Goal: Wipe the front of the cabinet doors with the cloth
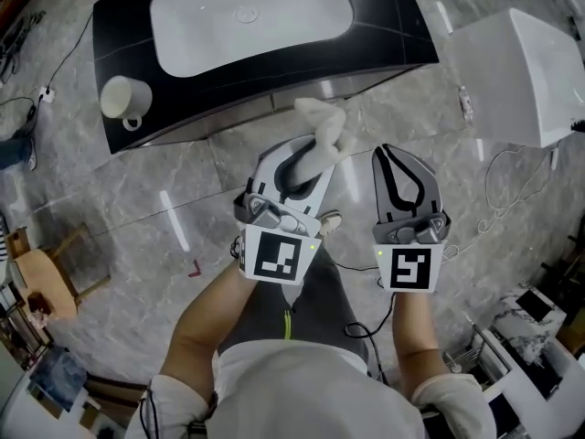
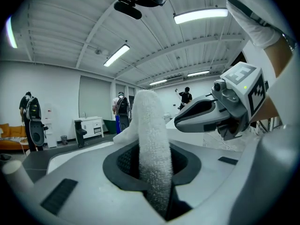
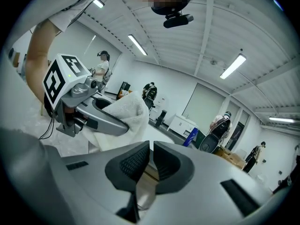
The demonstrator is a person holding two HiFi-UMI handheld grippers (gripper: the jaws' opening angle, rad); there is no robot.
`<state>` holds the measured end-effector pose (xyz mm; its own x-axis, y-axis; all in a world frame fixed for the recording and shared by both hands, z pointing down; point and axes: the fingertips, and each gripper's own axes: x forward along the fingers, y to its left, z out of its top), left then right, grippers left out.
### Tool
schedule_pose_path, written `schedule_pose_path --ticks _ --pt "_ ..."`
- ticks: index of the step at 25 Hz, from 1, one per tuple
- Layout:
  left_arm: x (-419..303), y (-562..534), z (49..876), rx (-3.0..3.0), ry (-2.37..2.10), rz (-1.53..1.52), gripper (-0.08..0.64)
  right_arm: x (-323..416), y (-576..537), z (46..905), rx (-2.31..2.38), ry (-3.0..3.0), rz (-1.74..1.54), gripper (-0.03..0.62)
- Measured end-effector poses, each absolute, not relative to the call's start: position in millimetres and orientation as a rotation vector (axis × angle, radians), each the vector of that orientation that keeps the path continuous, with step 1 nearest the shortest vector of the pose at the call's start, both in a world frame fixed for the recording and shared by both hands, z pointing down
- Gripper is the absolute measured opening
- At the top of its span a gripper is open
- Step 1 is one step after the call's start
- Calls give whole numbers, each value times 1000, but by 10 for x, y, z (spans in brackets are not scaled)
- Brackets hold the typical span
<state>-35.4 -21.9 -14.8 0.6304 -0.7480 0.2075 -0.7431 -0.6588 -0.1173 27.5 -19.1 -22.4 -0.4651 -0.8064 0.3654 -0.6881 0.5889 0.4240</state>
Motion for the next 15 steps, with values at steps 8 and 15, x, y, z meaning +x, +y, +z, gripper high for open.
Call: schedule_pose_path --ticks 8,15 --pt "-354 -153 -807 -2712 1273 -348 104 329 -114 -870 1196 -2280 -346 51" --pt "-271 -41 -1301 -2603 1200 -364 104 371 -30 -1333 1180 -2285 -391 51"
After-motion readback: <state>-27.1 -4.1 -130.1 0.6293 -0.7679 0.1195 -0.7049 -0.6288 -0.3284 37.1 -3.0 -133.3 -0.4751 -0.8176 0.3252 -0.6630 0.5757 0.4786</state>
